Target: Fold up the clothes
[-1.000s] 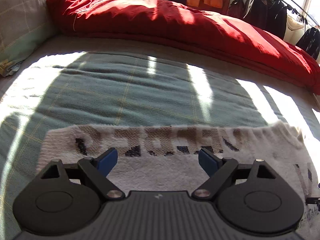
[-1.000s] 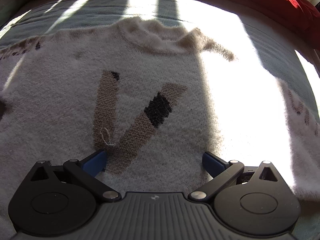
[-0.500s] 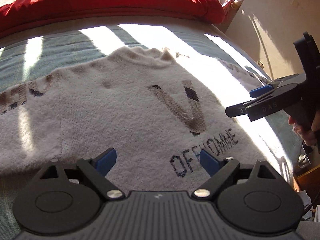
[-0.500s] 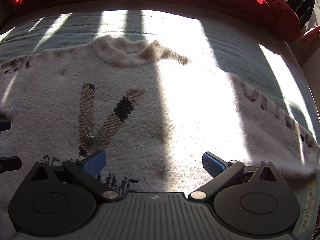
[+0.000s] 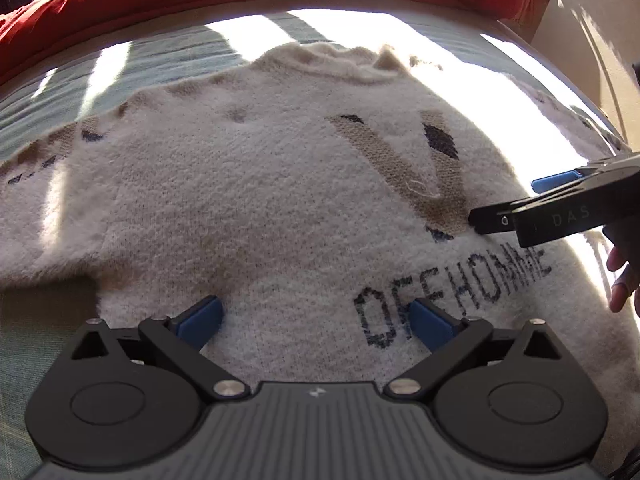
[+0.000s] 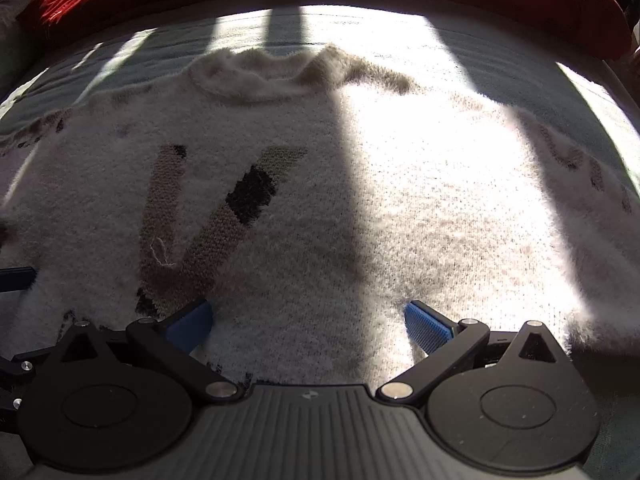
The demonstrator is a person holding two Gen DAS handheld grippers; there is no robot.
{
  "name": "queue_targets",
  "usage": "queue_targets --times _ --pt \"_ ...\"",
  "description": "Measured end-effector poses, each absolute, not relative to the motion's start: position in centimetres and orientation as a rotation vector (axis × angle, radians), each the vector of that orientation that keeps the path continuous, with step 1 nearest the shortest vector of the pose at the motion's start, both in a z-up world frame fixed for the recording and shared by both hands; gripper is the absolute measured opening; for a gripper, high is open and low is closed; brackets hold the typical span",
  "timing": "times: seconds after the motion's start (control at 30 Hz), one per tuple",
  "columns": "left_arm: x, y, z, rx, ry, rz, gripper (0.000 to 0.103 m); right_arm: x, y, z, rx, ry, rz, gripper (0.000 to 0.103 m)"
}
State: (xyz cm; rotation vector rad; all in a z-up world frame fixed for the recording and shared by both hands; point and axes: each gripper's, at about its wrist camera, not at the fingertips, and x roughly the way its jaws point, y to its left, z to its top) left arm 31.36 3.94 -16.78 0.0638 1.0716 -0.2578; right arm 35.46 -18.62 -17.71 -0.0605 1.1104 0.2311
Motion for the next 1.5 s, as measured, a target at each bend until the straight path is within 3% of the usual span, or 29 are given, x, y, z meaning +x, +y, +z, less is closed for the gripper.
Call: queue_targets --times 0.47,0.77,0.93,1.5 --pt "29.9 3.2 -16.9 0.1 1.014 -0.215 0.102 33.5 -18.3 -17.7 -0.133 1.04 0.252 0.103" --pt "19.7 0.8 -15.9 0.148 1.013 -0.18 0.102 22.8 -20.7 -16.6 -0.168 1.139 0.249 0.103" --pt "14.2 -0.5 -16.2 0.181 1.018 -0.167 0.102 16.5 -22.3 -17.5 -0.16 1.093 0.225 0.103" --pt "8.1 0.3 -16.2 0.187 1.105 -0.188 0.102 12.5 -23.6 -17.3 -0.162 1.106 0.216 0.103"
